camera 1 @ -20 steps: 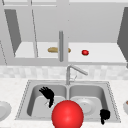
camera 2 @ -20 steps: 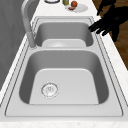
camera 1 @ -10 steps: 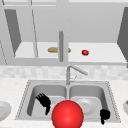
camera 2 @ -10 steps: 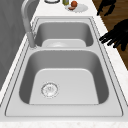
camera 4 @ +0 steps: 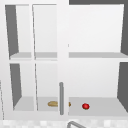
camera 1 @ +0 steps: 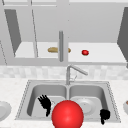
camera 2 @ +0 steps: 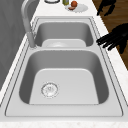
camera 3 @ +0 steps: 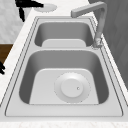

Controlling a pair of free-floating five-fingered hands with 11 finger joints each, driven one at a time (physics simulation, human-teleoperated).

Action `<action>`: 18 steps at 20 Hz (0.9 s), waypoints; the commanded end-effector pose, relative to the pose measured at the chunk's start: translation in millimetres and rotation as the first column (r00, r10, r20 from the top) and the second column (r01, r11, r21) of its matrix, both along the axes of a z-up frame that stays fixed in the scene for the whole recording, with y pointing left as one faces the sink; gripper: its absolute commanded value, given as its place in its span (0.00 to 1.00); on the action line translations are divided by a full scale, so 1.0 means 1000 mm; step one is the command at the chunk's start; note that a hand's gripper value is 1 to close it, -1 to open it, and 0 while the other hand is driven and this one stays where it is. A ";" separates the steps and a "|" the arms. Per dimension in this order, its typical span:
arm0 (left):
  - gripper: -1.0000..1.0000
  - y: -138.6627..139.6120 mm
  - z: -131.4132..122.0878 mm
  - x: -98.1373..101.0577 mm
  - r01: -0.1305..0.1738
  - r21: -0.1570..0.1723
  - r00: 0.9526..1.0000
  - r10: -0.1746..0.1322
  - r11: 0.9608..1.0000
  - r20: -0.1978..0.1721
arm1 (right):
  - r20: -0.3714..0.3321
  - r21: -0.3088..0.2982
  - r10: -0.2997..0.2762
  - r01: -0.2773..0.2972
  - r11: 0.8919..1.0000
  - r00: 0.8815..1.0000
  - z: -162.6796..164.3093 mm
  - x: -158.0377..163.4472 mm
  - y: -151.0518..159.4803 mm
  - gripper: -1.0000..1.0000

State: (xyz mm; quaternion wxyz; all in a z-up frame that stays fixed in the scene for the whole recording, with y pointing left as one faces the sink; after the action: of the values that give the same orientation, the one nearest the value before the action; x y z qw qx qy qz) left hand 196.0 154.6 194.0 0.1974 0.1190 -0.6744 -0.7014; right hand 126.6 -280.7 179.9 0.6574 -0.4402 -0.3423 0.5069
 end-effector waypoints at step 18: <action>0.00 0.001 -0.017 -0.044 0.114 -0.028 0.991 -0.115 0.993 -0.065 | 0.000 0.000 0.000 0.000 1.000 1.000 0.000 0.000 0.000 0.50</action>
State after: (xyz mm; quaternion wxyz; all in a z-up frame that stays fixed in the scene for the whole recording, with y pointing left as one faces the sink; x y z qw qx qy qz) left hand 157.5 154.8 179.6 0.1697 0.0827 -0.6861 -0.7026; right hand 126.6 -280.7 179.9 0.6574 -0.4402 -0.3423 0.5069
